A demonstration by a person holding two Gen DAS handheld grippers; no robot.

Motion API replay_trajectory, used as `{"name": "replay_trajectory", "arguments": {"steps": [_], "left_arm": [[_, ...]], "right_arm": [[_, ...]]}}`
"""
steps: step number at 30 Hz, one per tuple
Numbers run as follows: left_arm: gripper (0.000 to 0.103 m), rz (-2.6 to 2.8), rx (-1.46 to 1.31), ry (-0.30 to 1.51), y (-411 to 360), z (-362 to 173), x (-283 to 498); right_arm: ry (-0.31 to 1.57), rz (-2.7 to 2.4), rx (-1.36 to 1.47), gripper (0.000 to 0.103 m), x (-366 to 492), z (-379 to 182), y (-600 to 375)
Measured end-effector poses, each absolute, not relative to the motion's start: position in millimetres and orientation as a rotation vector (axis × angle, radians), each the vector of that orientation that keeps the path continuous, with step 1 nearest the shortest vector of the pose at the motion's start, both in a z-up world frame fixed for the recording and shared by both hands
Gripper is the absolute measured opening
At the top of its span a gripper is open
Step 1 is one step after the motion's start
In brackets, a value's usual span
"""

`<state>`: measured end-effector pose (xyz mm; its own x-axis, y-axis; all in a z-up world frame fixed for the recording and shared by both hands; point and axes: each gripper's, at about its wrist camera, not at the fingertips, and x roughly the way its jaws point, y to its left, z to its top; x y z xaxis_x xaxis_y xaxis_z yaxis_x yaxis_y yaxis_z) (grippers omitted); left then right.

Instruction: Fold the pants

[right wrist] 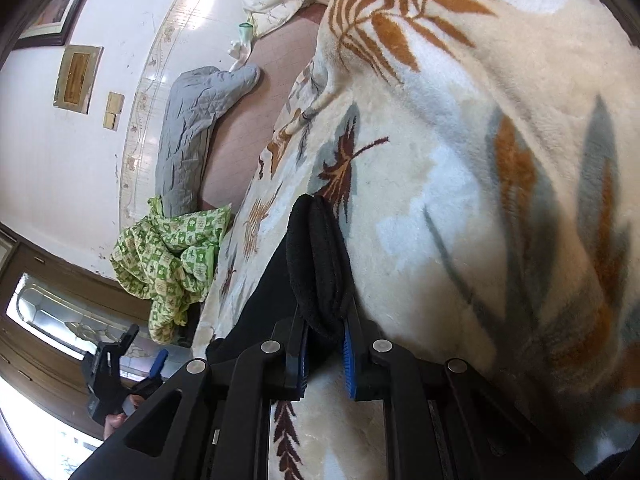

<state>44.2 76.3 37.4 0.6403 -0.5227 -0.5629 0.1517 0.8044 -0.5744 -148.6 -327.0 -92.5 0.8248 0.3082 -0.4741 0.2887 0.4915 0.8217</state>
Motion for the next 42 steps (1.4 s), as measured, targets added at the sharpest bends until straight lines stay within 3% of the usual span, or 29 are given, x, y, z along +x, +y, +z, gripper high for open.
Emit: {"name": "replay_trajectory", "arguments": {"steps": [16,22,27,42], "left_arm": [[0.074,-0.292,-0.457,0.820,111,45,32],[0.074,-0.185,-0.505,0.826,136,24,41],[0.074,-0.176,-0.441,0.771,129,23,44],[0.074,-0.185,-0.551,0.732,150,21,43]], "right_arm": [[0.616,-0.046,1.115,0.014,-152,-92,-327],[0.602,-0.080,0.994,0.008,-151,-75,-316],[0.564,-0.025,0.831,0.008,-146,-47,-292],[0.704,0.335,0.734,0.008,-90,-25,-173]]}}
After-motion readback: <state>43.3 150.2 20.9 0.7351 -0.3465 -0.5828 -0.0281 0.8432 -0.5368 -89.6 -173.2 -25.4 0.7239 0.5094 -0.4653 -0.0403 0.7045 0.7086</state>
